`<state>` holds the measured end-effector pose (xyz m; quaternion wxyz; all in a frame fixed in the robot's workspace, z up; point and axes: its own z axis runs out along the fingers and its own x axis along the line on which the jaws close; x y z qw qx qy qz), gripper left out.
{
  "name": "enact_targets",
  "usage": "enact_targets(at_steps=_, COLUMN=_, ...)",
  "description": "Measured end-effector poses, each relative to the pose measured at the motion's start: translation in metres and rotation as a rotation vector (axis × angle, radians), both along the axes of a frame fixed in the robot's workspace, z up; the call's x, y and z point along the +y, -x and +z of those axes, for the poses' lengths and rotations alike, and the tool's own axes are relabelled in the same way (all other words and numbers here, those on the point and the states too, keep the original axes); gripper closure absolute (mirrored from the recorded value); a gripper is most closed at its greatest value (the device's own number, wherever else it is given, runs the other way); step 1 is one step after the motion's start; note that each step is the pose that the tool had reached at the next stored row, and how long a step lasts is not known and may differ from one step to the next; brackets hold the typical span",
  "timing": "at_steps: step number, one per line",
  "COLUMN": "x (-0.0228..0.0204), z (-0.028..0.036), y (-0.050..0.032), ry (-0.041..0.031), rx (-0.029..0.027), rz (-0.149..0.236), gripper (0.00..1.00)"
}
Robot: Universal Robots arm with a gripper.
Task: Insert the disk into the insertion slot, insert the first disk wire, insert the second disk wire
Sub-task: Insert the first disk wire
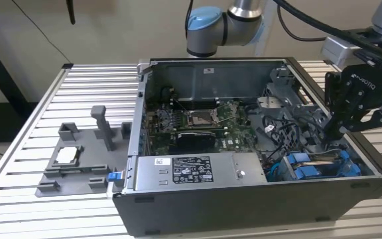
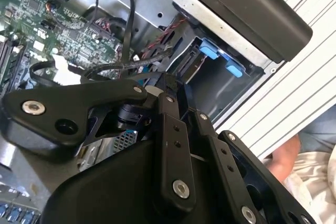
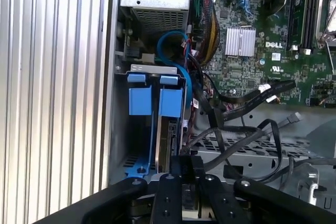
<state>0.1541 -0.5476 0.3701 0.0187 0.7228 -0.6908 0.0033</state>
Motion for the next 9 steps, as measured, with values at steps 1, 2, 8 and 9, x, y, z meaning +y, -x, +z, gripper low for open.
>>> enact_targets(at_steps=1, x=0.0, z=-0.0005, y=-0.0001, ry=0.0, rx=0.0, rz=-0.008, gripper=0.81)
enact_targets(at_steps=2, x=0.0, z=-0.001, y=-0.0003, ry=0.0001, rx=0.0001, rz=-0.019, gripper=0.81)
enact_targets(at_steps=8, x=0.0, z=-0.0038, y=-0.0011, ry=0.0011, rx=0.0003, rz=-0.075, gripper=0.81)
enact_targets(at_steps=9, x=0.0, z=-0.0043, y=-0.0018, ry=0.0011, rx=0.0005, rz=-0.079, gripper=0.81)
